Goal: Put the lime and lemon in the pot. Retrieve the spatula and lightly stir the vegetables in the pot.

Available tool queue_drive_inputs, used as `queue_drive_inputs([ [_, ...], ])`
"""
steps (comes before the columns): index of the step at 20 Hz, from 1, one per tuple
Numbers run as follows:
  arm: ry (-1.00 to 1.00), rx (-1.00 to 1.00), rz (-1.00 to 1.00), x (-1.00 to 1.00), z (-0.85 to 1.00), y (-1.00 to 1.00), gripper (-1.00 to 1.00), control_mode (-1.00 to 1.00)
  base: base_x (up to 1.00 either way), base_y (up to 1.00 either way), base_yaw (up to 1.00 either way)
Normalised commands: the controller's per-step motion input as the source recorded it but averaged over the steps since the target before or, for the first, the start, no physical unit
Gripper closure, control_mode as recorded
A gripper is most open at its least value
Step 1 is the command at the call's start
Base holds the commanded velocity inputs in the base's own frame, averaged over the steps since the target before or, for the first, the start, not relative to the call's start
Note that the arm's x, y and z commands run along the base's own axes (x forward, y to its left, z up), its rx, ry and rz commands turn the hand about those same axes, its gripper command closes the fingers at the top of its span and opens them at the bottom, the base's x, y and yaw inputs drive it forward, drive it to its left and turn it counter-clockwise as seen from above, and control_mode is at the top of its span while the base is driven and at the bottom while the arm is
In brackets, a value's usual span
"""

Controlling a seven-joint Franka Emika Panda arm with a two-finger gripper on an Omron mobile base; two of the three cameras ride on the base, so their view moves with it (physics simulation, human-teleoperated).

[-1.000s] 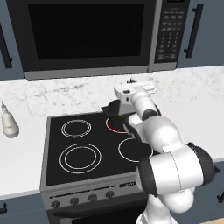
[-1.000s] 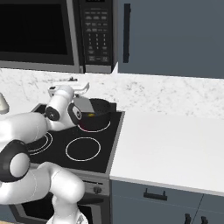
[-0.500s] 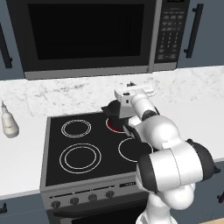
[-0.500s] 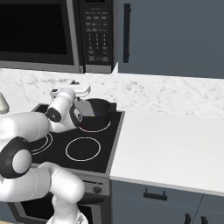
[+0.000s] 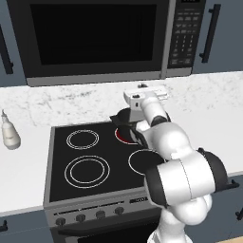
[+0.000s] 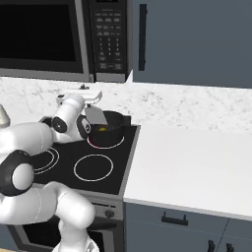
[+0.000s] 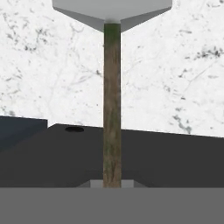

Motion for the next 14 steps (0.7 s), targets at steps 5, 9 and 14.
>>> queue_drive_inputs([
  [5, -0.05, 0.0, 0.02, 0.46, -0.57, -0.05, 1.0, -1.0, 0.0, 0.0, 0.0],
  [9, -0.08, 0.0, 0.03, 0.41, -0.48, -0.25, 1.0, -1.0, 0.0, 0.0, 0.0],
  [14, -0.14, 0.0, 0.04, 0.41, -0.37, -0.25, 1.0, -1.0, 0.0, 0.0, 0.0],
])
